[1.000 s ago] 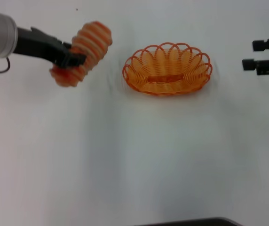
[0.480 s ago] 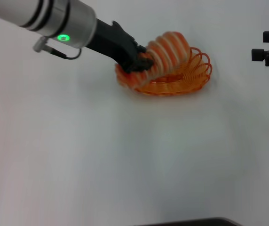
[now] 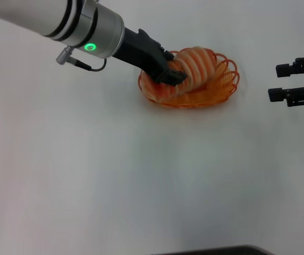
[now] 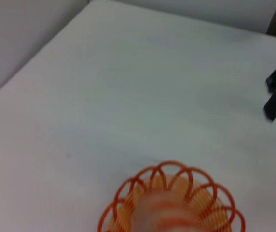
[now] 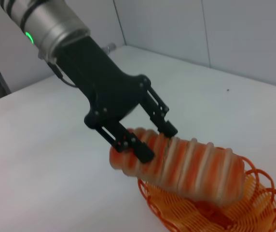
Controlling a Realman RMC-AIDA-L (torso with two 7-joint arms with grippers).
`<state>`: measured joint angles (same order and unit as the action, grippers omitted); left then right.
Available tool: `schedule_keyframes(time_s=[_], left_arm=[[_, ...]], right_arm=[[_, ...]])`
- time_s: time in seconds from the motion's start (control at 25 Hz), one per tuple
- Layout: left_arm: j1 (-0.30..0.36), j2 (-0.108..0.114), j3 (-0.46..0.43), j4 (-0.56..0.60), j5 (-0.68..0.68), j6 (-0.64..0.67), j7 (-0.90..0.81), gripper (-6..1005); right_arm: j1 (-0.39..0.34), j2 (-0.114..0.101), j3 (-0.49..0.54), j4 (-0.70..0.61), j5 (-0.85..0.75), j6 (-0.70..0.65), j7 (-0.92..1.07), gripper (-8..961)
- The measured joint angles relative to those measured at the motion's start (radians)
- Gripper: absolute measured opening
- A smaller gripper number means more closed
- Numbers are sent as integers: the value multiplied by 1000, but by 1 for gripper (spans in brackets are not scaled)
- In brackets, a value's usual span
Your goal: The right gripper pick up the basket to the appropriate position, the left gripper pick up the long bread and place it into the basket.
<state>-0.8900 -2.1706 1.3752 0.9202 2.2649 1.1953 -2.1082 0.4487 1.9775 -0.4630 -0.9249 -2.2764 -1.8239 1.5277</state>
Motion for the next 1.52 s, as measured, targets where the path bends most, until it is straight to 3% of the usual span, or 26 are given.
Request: schedule_keyframes(time_s=[0.2,0.28,0.32,0.52,0.76,0.92,1.2,1.52], left_arm=[[92,2,-5,126,-62,31,12,466],[135,4,-12,180,-86,44,14,628],[163,5,-18,208,-98,51,14,709],[349,6,-120,330,-217,146,89,879],[488,8,-367,265,-304,392,254,859],[551,15,-492,192,-302,462,348,850],[607,77,-579,68,-296,484,413,837],[607,88,-597,51,-296,496,418,838]], right_arm=[[15,8,-20,1,-25,12,-4,764],[19,12,-29,2,-25,13,-4,764],[21,13,-34,2,-25,13,-4,764],[33,16,-75,2,-26,6,0,764],[50,25,-92,2,-27,5,3,765],[61,29,-103,2,-29,5,5,765],[85,31,-133,11,-34,11,17,764],[90,31,-139,14,-35,20,17,765]])
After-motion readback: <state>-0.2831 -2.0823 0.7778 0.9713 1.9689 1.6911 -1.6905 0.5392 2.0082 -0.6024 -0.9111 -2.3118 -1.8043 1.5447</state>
